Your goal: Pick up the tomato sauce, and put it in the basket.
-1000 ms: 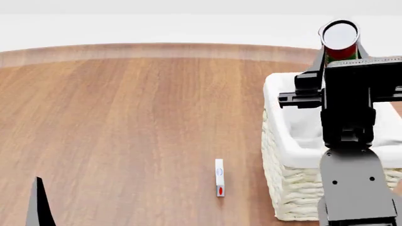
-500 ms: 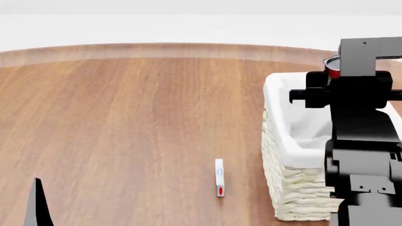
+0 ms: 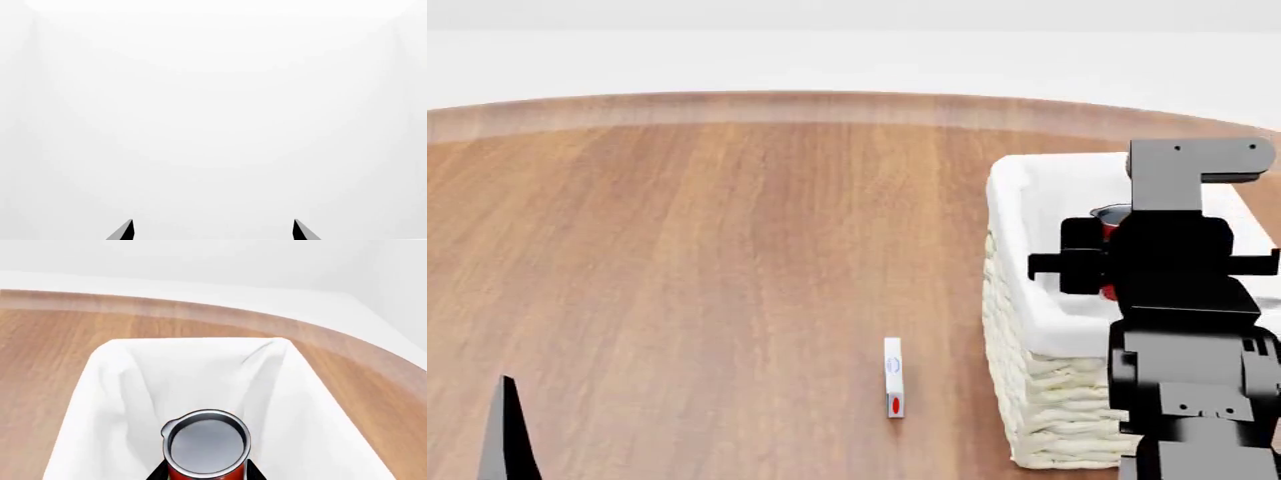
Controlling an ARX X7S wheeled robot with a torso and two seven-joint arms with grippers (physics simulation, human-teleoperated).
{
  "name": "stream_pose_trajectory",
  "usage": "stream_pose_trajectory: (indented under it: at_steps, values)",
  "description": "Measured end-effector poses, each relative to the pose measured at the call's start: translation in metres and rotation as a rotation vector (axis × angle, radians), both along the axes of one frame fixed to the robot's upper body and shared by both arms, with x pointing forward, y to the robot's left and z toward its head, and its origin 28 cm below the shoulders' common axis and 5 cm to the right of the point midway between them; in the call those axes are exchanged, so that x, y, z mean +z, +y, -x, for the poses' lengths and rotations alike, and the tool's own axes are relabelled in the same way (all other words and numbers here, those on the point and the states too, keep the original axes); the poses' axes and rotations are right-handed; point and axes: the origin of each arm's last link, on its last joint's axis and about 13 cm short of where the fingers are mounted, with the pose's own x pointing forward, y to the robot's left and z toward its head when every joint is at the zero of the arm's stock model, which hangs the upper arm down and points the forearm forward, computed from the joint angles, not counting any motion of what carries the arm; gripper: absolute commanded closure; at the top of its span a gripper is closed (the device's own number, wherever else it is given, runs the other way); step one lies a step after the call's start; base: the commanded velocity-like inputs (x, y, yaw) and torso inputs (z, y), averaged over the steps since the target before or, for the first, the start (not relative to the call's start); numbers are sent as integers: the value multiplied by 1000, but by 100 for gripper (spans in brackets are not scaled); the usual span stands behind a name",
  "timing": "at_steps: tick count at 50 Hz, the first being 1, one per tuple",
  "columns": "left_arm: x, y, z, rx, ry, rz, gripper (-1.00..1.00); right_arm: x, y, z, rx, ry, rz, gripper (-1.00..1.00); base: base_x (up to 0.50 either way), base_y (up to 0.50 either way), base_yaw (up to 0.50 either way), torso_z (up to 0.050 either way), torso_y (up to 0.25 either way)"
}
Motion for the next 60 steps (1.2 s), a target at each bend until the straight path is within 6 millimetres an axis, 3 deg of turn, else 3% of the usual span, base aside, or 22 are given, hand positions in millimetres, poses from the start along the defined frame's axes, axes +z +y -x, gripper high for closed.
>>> stream_pose_trajectory:
  at_steps: [42, 43, 60]
  values:
    - [0, -1, 2, 2, -1, -15, -100, -16, -2, 4, -41, -39, -4, 100, 0, 0, 0, 0, 0]
    - [0, -1, 2, 2, -1, -15, -100, -16, -2, 3, -40, -44, -3, -100, 0, 0, 0, 0, 0]
    - [-2, 0, 0, 2, 3, -18, -100, -11, -2, 0, -27, -112, 10, -100, 0, 0, 0, 0, 0]
